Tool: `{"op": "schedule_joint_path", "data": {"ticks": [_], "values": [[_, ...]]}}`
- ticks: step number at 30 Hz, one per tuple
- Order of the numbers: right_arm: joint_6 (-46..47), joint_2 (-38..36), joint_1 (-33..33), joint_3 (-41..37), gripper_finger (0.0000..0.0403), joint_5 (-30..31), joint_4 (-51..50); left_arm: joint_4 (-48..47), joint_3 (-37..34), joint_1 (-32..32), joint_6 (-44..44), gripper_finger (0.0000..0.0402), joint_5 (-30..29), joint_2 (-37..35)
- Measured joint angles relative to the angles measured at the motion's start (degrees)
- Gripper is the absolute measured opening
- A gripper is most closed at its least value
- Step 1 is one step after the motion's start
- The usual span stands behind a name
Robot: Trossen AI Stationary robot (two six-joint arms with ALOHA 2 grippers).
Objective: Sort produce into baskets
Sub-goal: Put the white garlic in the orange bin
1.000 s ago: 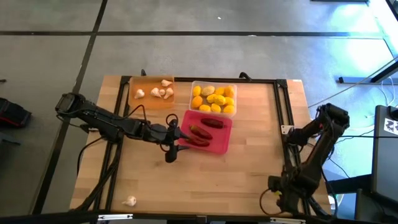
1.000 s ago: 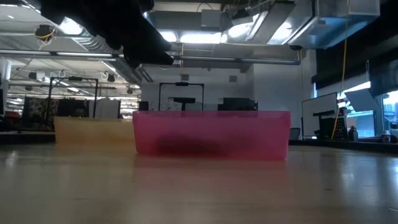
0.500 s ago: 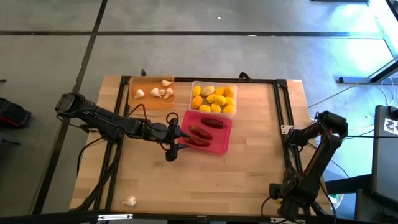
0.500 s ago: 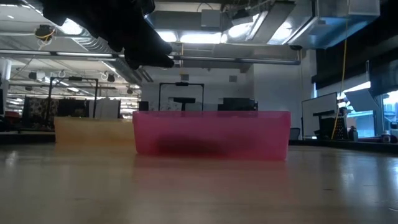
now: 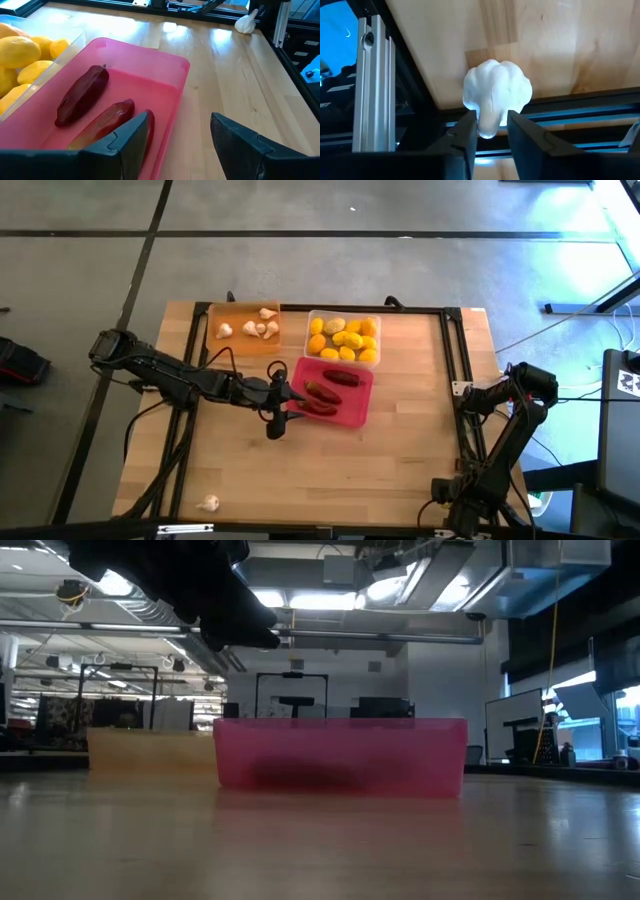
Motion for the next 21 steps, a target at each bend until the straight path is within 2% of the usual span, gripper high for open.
{"op": "schedule_joint_path", "data": {"ticks": [9,13,21], "values": [[-1.2,0.0,-0.1,0.1,0.0038,0.8,0.3,0.0,0.0,0.0,0.0,0.021,0.0,0.0],[-2.9,-0.1,-1.8,2.5,0.0012,1.8,-1.0,0.0,0.0,0.0,0.0,0.021,0.0,0.0],[-11.9,-0.2,-6.9,12.0,0.0009,17.5,-13.8,0.0,0.0,0.0,-0.3,0.021,0.0,0.0]]}}
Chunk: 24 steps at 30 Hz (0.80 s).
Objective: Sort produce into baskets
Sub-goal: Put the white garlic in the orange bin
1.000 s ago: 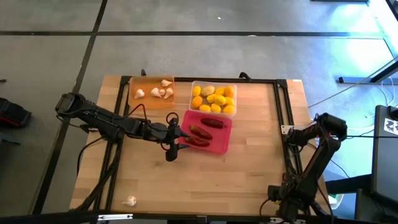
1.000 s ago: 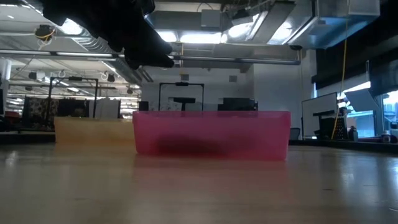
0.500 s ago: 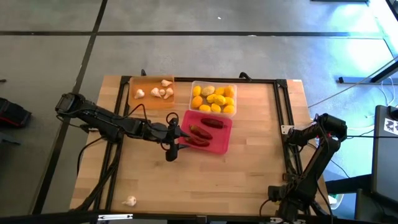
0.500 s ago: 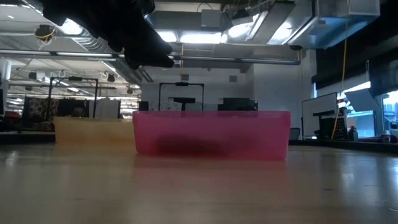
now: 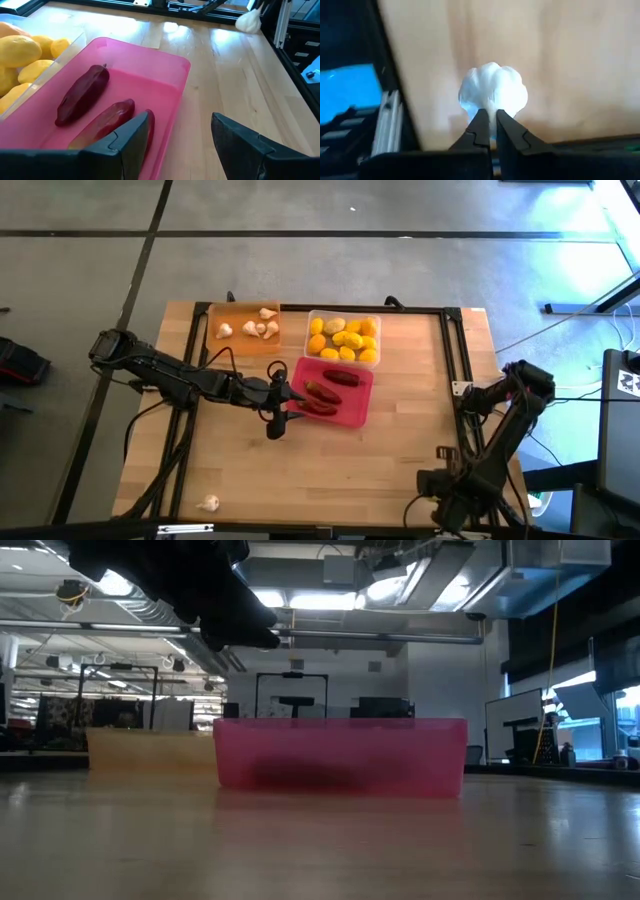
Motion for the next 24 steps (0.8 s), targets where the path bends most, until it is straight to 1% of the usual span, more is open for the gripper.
{"op": "schedule_joint_path", "data": {"ticks": [4,6,9,12,21,24], "values": [[-4.5,0.0,-3.1,4.2,0.0011,7.6,-7.4,0.0,0.0,0.0,0.0,0.021,0.0,0.0],[-7.3,0.0,-4.8,6.0,0.0011,11.3,-9.5,0.2,0.0,0.0,0.3,0.021,-0.2,0.0],[-12.1,0.0,-7.5,7.4,0.0011,16.6,-11.0,1.4,0.0,0.0,0.7,0.021,-1.5,0.0],[-17.2,-0.1,-10.4,7.8,0.0011,20.4,-10.6,4.0,0.0,-0.1,2.1,0.021,-1.6,0.0],[-36.7,-0.1,-20.8,5.3,0.0012,21.2,1.8,5.7,0.0,-0.1,2.7,0.021,-1.7,0.1],[-41.3,-0.1,-24.5,4.6,0.0012,19.8,4.9,5.6,0.0,-0.1,2.0,0.021,-1.7,0.1]]}}
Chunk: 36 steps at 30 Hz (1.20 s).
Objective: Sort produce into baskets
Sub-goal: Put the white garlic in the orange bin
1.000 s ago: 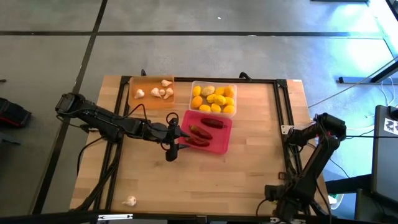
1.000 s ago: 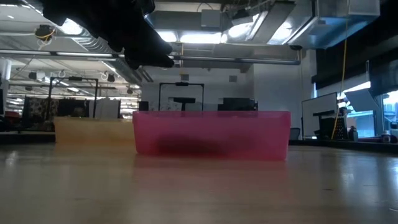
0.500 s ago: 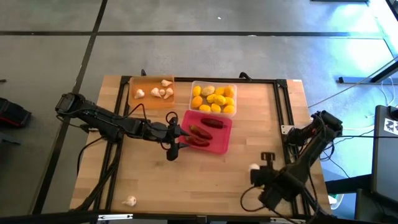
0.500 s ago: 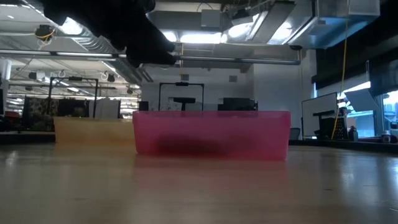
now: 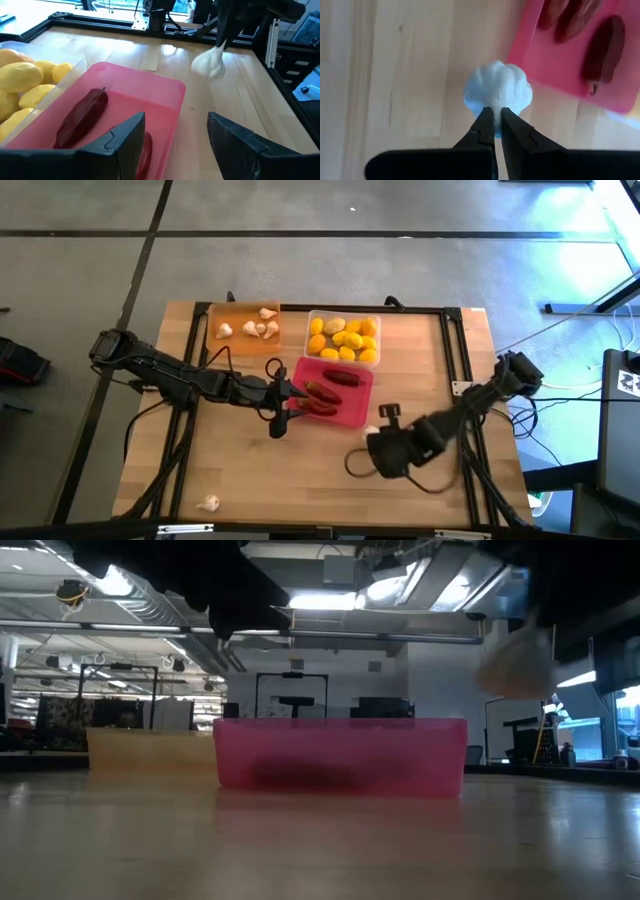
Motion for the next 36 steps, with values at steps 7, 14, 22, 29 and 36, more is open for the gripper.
{"op": "schedule_joint_path", "data": {"ticks": [7,14,22,29,36], "values": [[-5.3,0.0,-6.0,-5.1,0.0012,-11.6,10.8,0.0,0.0,0.0,-0.1,0.021,0.0,0.0],[-5.9,0.0,-7.7,-10.0,0.0012,-15.7,17.6,0.0,0.0,0.0,-0.3,0.021,-0.1,0.0],[-8.3,0.0,-9.2,-10.4,0.0012,-16.9,18.6,0.0,0.0,-0.5,-0.7,0.021,-0.1,0.0],[-9.7,0.0,-10.7,-13.3,0.0012,-18.9,22.3,0.1,0.0,-0.5,-0.6,0.021,-0.1,0.0],[-9.8,0.0,-12.2,-13.4,0.002,-21.0,22.5,0.2,0.0,-0.5,-0.6,0.021,-0.1,0.0]]}}
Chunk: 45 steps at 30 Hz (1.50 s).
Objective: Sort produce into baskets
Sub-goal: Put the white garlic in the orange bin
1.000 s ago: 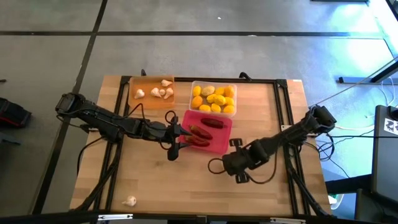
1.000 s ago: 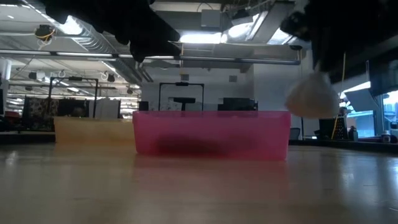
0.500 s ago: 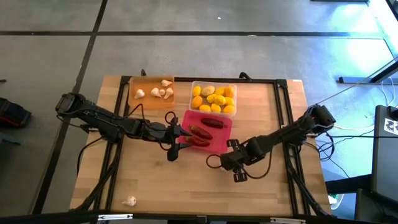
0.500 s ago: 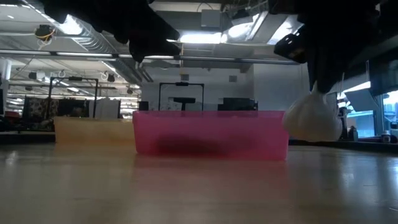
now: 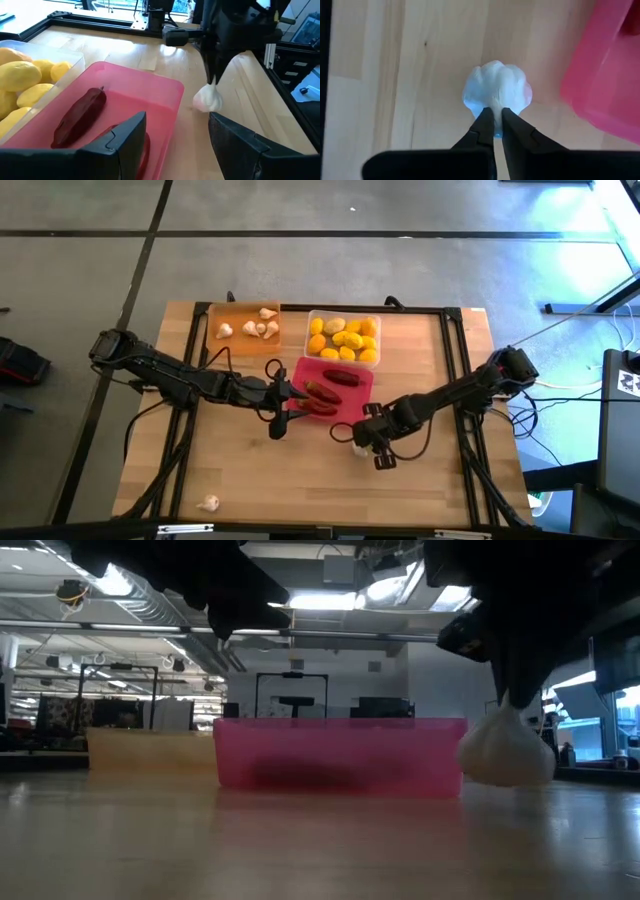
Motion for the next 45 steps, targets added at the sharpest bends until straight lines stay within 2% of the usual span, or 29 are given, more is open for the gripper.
{"op": "schedule_joint_path", "data": {"ticks": [13,17,24,29,32,36,40,45], "values": [[-1.5,0.0,-0.6,0.0,0.0099,-0.4,0.3,0.0,0.0,0.0,0.0,0.021,0.0,0.0],[-1.5,0.0,-0.6,0.1,0.0103,-0.6,0.1,0.2,0.0,0.0,0.0,0.021,0.0,0.0],[2.7,-3.5,2.6,3.7,0.0084,1.0,-7.8,5.6,0.0,0.0,-0.8,0.021,0.0,0.4],[10.3,-7.9,8.7,1.1,0.0075,8.4,-14.1,12.5,0.1,0.0,-1.4,0.021,1.2,3.7],[16.7,-10.3,12.8,-1.9,0.0074,13.6,-15.6,13.4,1.8,0.0,-1.3,0.021,3.7,7.2],[25.4,-12.9,17.5,-6.9,0.0073,17.5,-14.6,13.4,5.4,0.0,0.3,0.021,7.1,12.4],[35.2,-13.4,21.6,-11.1,0.0073,19.4,-14.7,10.7,10.2,0.1,3.2,0.021,8.2,16.9],[45.2,-13.4,25.6,-14.4,0.0073,19.8,-13.6,2.3,17.6,1.2,5.2,0.021,9.5,21.2]]}}
